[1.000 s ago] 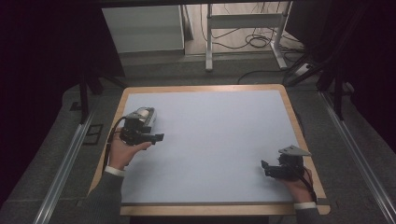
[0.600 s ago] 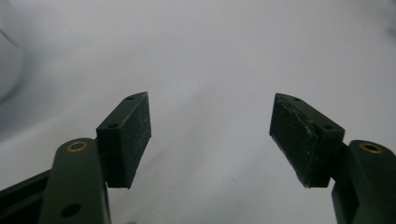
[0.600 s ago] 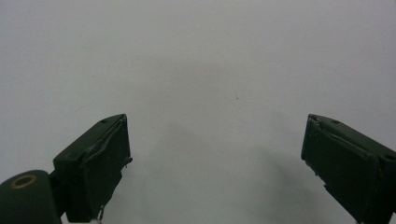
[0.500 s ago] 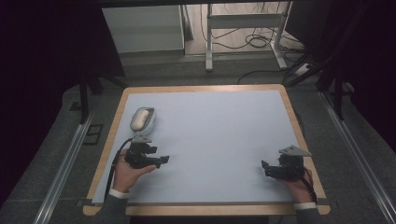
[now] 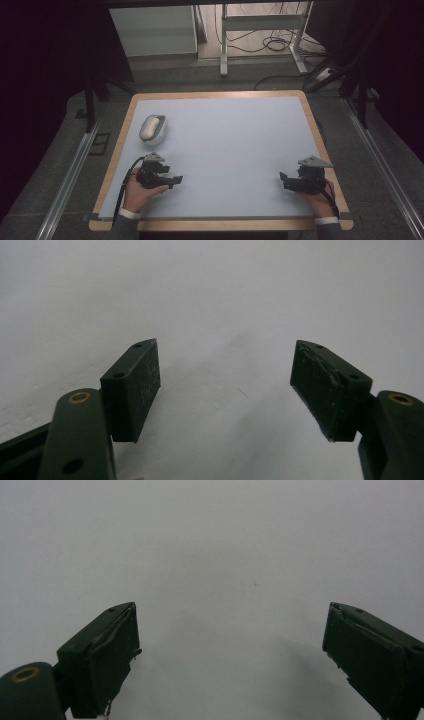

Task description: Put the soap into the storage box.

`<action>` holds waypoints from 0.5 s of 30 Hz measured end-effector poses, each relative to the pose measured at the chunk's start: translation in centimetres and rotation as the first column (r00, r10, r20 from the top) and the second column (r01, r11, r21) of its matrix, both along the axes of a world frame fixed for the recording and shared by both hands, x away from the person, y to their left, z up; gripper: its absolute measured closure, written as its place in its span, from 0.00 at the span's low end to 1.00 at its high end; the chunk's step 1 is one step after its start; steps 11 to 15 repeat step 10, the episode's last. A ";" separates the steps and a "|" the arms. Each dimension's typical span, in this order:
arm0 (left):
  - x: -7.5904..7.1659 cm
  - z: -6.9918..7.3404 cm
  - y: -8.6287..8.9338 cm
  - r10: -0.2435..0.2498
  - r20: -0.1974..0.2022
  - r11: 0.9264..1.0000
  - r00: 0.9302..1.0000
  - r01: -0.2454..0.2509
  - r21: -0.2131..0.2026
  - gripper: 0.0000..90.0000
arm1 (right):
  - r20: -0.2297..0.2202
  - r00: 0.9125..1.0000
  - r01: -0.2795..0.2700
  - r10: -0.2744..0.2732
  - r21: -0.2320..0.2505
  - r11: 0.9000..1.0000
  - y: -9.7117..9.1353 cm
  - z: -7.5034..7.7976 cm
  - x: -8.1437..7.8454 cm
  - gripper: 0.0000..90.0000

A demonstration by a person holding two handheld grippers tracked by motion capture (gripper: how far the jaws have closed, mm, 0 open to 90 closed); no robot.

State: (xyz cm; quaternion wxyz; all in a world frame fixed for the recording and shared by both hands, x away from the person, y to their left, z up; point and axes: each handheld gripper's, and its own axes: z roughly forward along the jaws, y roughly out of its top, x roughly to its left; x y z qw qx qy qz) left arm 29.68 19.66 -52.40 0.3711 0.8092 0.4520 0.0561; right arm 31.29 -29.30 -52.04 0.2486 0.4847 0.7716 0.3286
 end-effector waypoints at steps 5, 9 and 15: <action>0.0 0.1 0.1 0.005 0.007 1.000 1.000 -0.005 -0.008 0.31 | 0.003 1.000 -0.006 0.006 -0.005 1.000 0.2 0.0 0.0 0.09; 0.0 0.1 0.2 0.007 0.009 1.000 1.000 -0.007 -0.014 0.30 | 0.009 1.000 -0.008 0.008 -0.007 1.000 0.3 0.0 -0.1 0.09; 0.0 0.1 0.2 0.008 0.009 1.000 1.000 -0.008 -0.014 0.30 | 0.013 1.000 -0.005 0.005 -0.004 1.000 0.3 0.1 -0.1 0.09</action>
